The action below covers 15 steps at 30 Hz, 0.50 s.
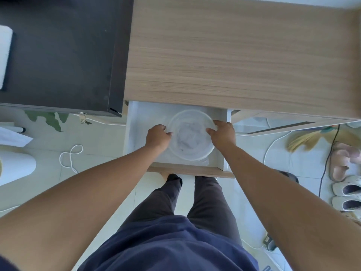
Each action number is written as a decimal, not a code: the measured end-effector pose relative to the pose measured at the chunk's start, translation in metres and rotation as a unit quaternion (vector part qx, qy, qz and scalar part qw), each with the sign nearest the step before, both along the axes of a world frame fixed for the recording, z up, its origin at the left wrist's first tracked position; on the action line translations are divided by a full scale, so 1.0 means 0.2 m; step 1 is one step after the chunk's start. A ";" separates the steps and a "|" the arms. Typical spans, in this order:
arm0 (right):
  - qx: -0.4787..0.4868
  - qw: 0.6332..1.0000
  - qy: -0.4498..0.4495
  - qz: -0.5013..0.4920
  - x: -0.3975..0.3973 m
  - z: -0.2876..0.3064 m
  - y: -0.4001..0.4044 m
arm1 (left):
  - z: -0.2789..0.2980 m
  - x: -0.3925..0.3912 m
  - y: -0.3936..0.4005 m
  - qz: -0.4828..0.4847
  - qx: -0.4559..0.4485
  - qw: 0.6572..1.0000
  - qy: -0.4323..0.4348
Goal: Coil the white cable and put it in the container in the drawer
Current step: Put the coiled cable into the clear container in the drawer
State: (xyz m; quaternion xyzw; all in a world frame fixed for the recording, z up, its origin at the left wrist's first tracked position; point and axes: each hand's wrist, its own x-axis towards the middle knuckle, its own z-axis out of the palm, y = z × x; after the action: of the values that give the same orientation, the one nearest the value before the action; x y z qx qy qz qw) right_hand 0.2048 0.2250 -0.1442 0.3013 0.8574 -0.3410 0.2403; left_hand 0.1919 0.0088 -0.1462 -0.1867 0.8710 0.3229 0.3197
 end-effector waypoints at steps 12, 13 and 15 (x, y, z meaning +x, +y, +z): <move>-0.006 0.999 0.000 0.041 -0.01 -0.02 -0.04 | -0.01 0.10 -0.10 0.099 0.099 0.990 -0.021; -0.007 0.999 0.002 0.038 -0.01 -0.02 -0.04 | -0.01 0.11 -0.11 0.100 0.101 0.990 -0.022; -0.011 1.000 0.009 0.024 0.00 -0.03 -0.05 | -0.01 0.13 -0.11 0.105 0.101 0.989 -0.023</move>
State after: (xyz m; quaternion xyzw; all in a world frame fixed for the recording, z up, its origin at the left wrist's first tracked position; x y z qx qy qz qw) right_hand 0.2042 0.2143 -0.1493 0.2750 0.8629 -0.3470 0.2436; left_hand 0.2186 -0.0130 -0.1491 -0.2512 0.8021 0.4365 0.3211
